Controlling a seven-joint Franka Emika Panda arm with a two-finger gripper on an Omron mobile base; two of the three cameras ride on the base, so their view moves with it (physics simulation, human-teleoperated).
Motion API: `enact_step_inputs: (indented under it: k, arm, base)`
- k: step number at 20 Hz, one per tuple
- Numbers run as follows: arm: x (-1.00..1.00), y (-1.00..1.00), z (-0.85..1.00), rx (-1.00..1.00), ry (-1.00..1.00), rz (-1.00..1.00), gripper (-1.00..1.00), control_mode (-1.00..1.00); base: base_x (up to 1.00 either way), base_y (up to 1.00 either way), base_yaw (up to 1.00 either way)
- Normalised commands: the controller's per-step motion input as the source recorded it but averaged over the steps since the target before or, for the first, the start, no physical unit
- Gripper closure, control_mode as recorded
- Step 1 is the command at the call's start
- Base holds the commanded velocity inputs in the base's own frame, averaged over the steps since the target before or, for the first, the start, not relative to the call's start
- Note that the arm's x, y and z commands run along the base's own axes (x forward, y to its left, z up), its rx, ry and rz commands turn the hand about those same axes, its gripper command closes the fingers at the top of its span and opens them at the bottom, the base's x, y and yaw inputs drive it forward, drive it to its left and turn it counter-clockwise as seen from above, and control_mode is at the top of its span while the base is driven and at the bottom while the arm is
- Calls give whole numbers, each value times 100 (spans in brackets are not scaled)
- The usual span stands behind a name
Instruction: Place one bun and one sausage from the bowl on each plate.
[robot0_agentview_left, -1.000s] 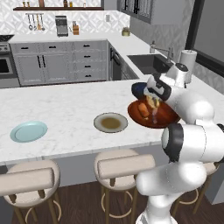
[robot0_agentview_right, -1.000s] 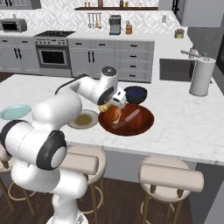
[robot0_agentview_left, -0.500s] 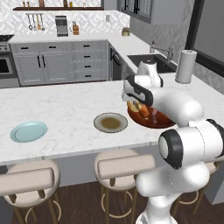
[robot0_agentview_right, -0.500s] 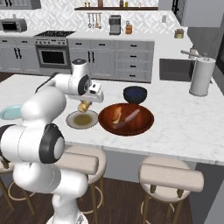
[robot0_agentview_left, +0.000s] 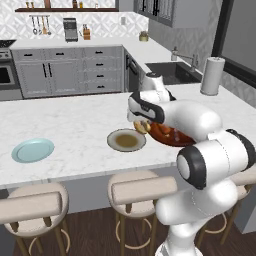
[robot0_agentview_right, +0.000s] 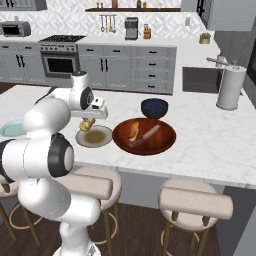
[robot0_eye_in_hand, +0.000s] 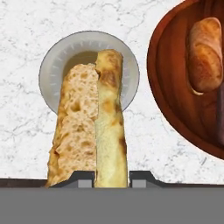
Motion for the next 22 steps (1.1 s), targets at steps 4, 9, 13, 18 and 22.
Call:
enact_step_inputs:
  k: [4,9,13,18,22]
  arm:
    - [2,1,-36,0,5,1,100,-100]
    - [16,-1,-51,0,0,0,100,-100]
    - [48,0,-28,0,0,0,100,-100]
    - [49,2,-27,0,1,0,100,-100]
    - [34,2,-36,0,1,0,100,-100]
  base:
    - [0,0,0]
    - [0,0,0]
    - [0,0,0]
    - [0,0,0]
    - [0,0,0]
